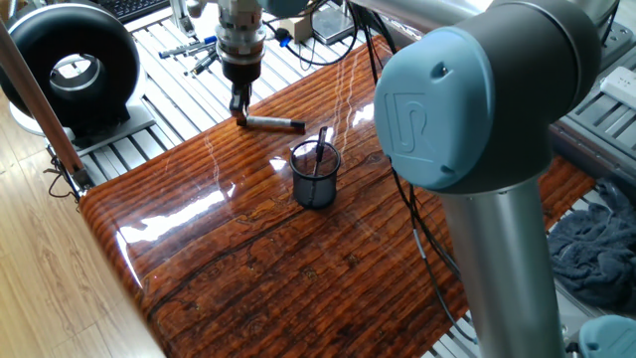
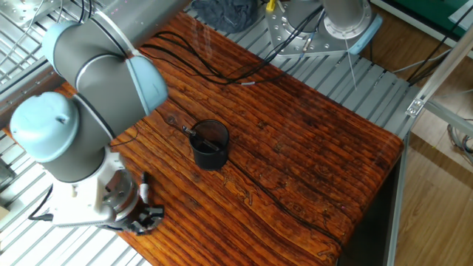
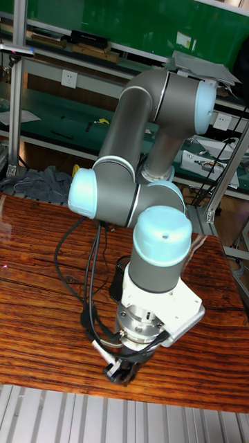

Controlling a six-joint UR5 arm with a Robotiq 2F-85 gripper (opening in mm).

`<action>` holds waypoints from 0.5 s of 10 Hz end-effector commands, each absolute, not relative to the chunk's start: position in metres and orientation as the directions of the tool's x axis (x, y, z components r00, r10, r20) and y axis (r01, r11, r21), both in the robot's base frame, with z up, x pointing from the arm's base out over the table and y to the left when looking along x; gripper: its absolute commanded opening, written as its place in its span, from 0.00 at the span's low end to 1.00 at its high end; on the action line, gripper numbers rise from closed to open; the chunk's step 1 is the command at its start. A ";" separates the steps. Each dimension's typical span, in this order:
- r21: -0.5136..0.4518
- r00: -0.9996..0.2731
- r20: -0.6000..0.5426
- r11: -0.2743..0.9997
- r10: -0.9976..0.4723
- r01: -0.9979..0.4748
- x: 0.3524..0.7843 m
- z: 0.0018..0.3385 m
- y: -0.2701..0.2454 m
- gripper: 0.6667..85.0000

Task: Put the pen into the pen holder

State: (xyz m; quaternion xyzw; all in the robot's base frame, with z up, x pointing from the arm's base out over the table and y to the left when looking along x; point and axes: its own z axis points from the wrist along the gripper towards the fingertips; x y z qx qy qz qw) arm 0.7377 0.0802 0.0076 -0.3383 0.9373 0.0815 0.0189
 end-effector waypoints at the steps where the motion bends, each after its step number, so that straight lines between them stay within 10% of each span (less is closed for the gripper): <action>1: 0.231 -0.844 -0.088 0.814 -0.529 -0.533 0.729 0.014 0.099 0.01; 5: 0.202 -0.852 -0.103 0.828 -0.513 -0.522 0.738 0.013 0.095 0.01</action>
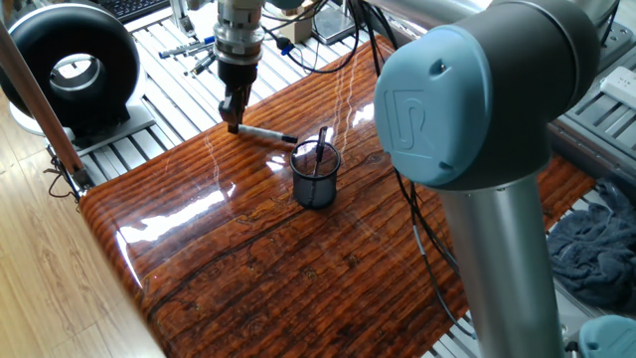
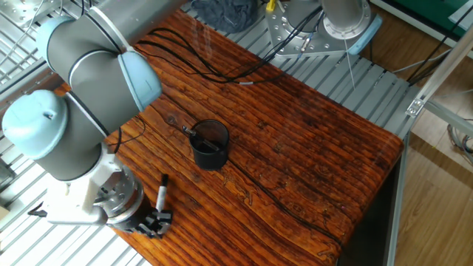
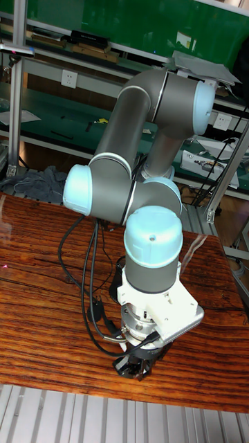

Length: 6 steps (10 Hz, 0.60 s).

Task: Put the pen into the pen holder

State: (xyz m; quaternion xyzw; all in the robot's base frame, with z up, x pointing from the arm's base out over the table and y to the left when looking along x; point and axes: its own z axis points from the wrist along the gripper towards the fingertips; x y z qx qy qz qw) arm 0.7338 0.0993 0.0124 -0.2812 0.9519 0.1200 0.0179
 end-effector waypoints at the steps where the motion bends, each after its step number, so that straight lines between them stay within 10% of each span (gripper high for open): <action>1: 0.148 -0.853 -0.094 0.840 -0.514 -0.523 0.743 0.010 0.081 0.01; 6: -0.047 -0.817 -0.088 0.822 -0.570 -0.568 0.768 0.008 0.039 0.01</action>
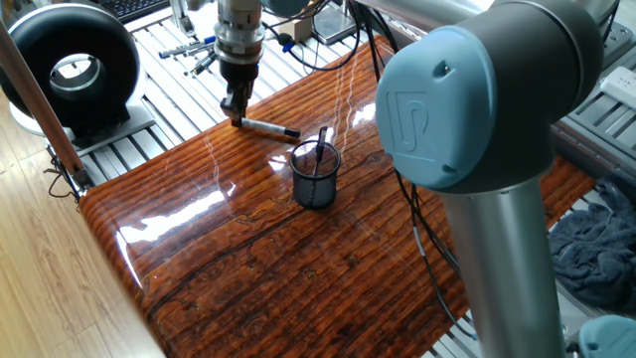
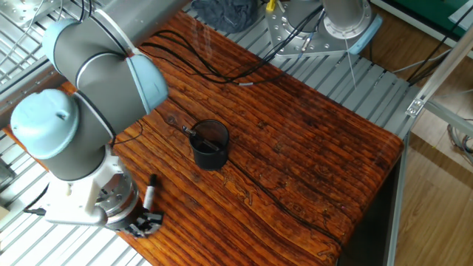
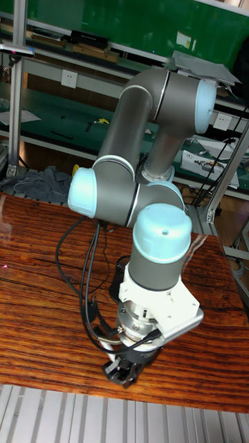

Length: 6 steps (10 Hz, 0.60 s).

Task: Put the pen into the pen holder

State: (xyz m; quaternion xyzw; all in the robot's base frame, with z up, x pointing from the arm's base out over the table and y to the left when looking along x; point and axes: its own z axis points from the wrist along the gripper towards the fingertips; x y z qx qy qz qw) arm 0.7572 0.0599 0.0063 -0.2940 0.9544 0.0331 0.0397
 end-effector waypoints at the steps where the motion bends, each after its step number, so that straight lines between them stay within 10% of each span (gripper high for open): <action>1: -0.089 -0.813 -0.099 0.819 -0.574 -0.567 0.777 0.009 0.032 0.01; 6: -0.057 -0.819 -0.084 0.824 -0.567 -0.564 0.769 0.008 0.036 0.01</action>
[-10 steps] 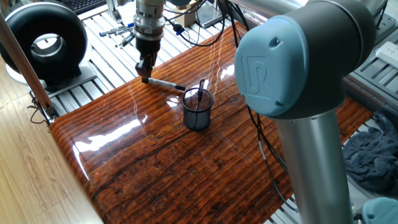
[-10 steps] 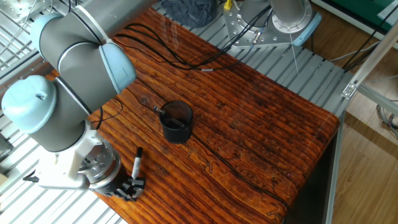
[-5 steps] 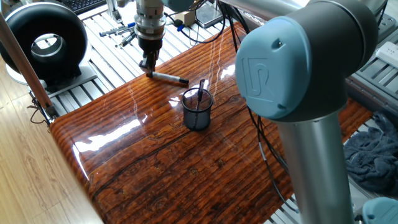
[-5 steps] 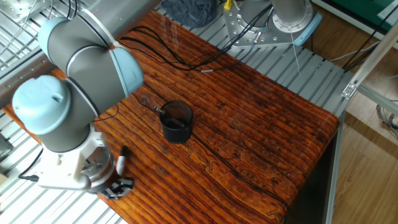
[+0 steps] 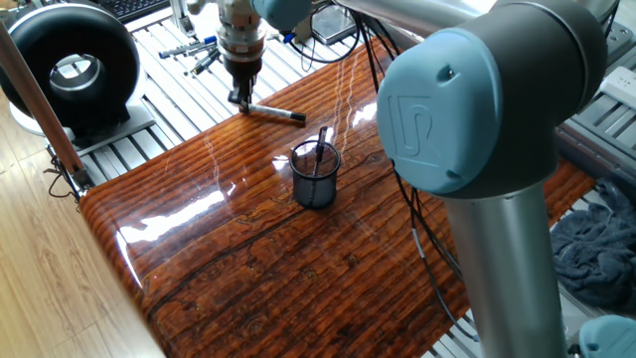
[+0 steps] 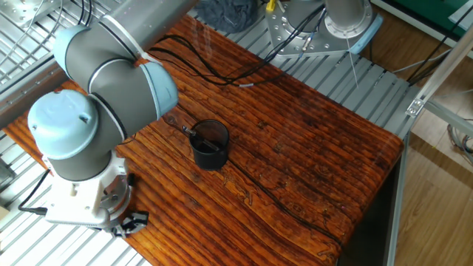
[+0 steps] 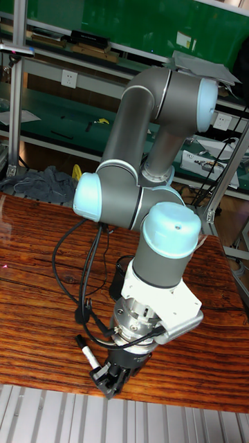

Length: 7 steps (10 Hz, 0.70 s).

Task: Put the pen into the pen holder

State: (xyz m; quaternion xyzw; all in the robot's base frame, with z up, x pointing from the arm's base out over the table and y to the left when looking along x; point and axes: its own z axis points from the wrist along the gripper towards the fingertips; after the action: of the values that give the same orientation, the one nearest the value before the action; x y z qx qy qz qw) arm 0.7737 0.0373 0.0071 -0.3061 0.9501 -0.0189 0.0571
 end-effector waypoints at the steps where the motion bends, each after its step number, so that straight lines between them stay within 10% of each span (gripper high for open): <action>1: -0.049 -0.823 -0.070 0.826 -0.563 -0.561 0.765 0.007 0.036 0.01; 7: -0.017 -0.818 0.054 0.818 -0.573 -0.575 0.725 0.041 0.023 0.01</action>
State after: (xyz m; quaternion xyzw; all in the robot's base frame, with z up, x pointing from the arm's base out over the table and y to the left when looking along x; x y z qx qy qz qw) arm 0.7441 0.0277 0.0175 -0.3014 0.9533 -0.0192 0.0035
